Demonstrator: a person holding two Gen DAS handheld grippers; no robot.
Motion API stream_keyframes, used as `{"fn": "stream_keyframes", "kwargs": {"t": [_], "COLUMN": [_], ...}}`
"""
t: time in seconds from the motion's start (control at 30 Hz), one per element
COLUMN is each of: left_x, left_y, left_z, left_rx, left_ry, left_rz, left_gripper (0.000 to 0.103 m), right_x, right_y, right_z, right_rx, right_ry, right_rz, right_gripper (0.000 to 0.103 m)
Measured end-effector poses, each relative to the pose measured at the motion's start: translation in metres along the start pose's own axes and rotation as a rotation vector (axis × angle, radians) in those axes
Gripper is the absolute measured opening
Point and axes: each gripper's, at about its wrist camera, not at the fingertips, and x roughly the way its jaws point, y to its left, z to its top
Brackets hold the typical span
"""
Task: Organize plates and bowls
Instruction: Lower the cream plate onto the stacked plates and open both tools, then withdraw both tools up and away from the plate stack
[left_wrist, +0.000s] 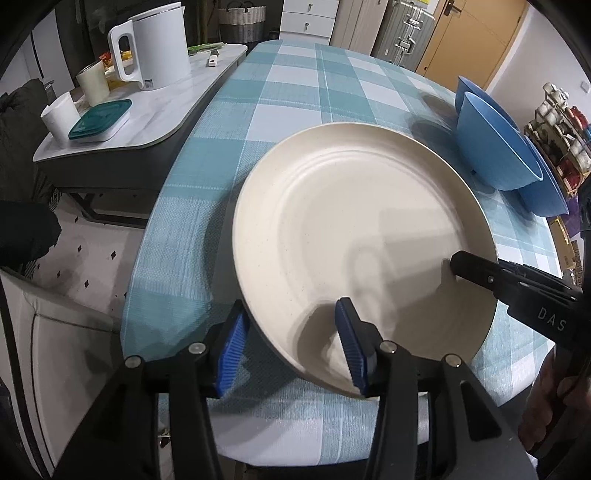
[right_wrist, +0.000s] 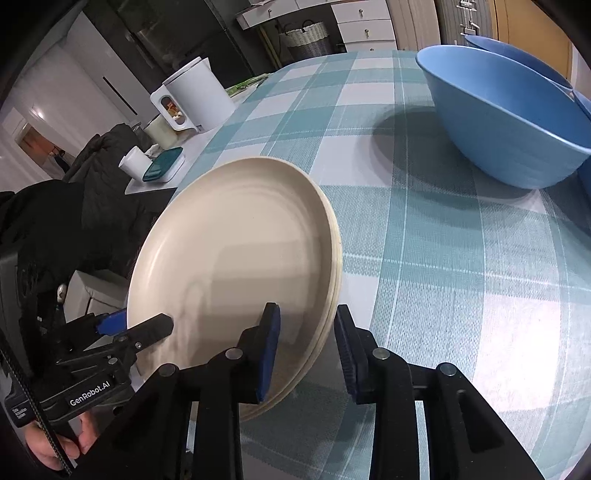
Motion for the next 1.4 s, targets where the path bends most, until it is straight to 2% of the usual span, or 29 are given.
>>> {"fn": "stream_keyframes", "kwargs": {"t": [0.33,0.4,0.43,0.5,0.6,0.67,0.7,0.77,0.83,0.87,0.9,0.97,1.07,1.13,1.23,1.27,1.33,1.4], "left_x": [0.008,0.008,0.007,0.001,-0.012,-0.022,-0.034,-0.05,-0.069,-0.078,-0.089,-0.107,-0.12,-0.125,-0.128,-0.127,-0.127,-0.124], "left_y": [0.0,0.002,0.004,0.013,0.023,0.026,0.027,0.021,0.009,0.001,-0.009,-0.03,-0.056,-0.076,-0.113,-0.125,-0.143,-0.165], "left_z": [0.016,0.017,0.018,0.017,0.014,0.012,0.01,0.006,0.003,0.001,-0.001,-0.005,-0.009,-0.014,-0.023,-0.025,-0.028,-0.033], "left_rx": [-0.001,0.004,0.002,-0.033,-0.075,-0.109,-0.131,-0.139,-0.127,-0.114,-0.098,-0.049,0.004,0.036,0.107,0.134,0.175,0.221], "left_ry": [-0.001,0.007,0.007,-0.019,-0.047,-0.055,-0.089,-0.133,-0.195,-0.225,-0.27,-0.355,-0.423,-0.459,-0.508,-0.519,-0.538,-0.559], "left_rz": [0.01,-0.003,-0.011,0.006,0.018,0.027,-0.009,-0.031,-0.031,-0.035,-0.043,-0.06,-0.069,-0.09,-0.098,-0.088,-0.067,-0.036], "left_gripper": [0.047,0.047,0.047,0.048,0.049,0.049,0.049,0.051,0.063,0.078,0.086,0.089,0.093,0.096,0.097,0.097,0.097,0.098], "right_x": [0.004,-0.003,-0.007,-0.019,-0.044,-0.069,-0.08,-0.107,-0.133,-0.142,-0.154,-0.17,-0.193,-0.217,-0.25,-0.258,-0.267,-0.269], "right_y": [-0.005,0.002,0.005,0.005,-0.006,-0.009,-0.008,-0.004,-0.006,-0.009,-0.013,-0.019,-0.035,-0.046,-0.058,-0.061,-0.066,-0.073], "right_z": [0.015,0.011,0.009,0.003,-0.002,-0.006,-0.008,-0.013,-0.022,-0.026,-0.032,-0.043,-0.064,-0.087,-0.123,-0.133,-0.147,-0.151], "right_rx": [-0.002,-0.062,-0.094,-0.112,-0.023,0.009,-0.001,-0.023,-0.019,-0.014,-0.008,-0.001,0.027,0.048,0.066,0.059,0.039,0.035], "right_ry": [-0.008,-0.061,-0.079,-0.129,-0.197,-0.268,-0.301,-0.381,-0.456,-0.482,-0.516,-0.557,-0.61,-0.691,-0.858,-0.897,-0.927,-0.906], "right_rz": [-0.009,-0.106,-0.124,-0.111,-0.117,-0.065,-0.053,-0.069,-0.068,-0.067,-0.071,-0.087,-0.086,-0.065,-0.128,-0.156,-0.225,-0.274], "right_gripper": [0.031,0.031,0.031,0.032,0.034,0.038,0.04,0.061,0.075,0.079,0.081,0.084,0.088,0.091,0.103,0.103,0.103,0.103]}}
